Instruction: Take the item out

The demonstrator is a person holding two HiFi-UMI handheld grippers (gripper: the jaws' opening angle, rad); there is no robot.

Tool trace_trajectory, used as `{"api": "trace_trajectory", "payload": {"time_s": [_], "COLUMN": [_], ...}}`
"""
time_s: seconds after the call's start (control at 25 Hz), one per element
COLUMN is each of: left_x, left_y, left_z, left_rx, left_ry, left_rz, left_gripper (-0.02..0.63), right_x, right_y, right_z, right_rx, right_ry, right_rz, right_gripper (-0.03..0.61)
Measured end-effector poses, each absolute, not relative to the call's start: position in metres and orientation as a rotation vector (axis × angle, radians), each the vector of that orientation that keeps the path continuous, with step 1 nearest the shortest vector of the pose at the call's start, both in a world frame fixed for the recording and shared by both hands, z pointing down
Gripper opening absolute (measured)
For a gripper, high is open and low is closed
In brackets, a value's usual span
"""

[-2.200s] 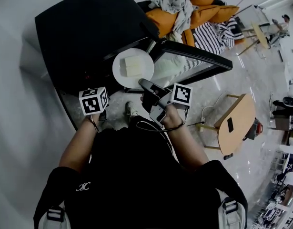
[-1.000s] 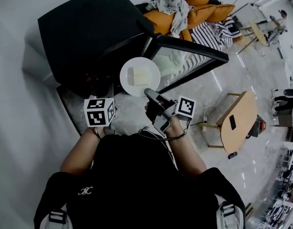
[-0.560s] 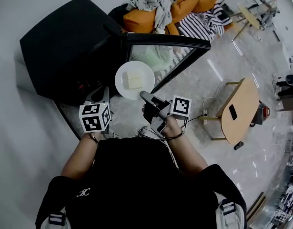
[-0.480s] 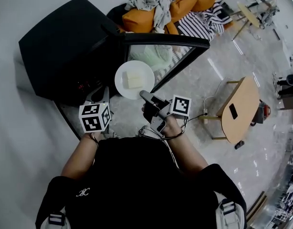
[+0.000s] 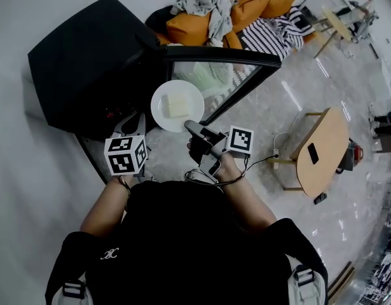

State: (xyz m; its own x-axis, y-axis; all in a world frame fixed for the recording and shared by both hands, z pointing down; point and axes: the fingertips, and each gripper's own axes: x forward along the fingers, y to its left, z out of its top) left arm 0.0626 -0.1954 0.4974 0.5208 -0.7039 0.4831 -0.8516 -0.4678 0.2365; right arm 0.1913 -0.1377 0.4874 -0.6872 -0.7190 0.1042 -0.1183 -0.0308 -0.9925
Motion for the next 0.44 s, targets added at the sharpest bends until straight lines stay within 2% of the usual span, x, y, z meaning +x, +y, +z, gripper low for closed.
{"api": "trace_trajectory", "payload": {"time_s": [0.44], "left_x": [0.0596], "left_y": [-0.1915], "left_z": [0.5003], "left_rx": [2.285], "left_ry": [-1.312], "left_rz": [0.428], "left_gripper": [0.009], "right_x": [0.1959], "right_y": [-0.132], "right_z": [0.4957], "right_rx": [-0.873], "right_ry": [1.799], "right_rz": [-1.804], "right_gripper": [0.023]}}
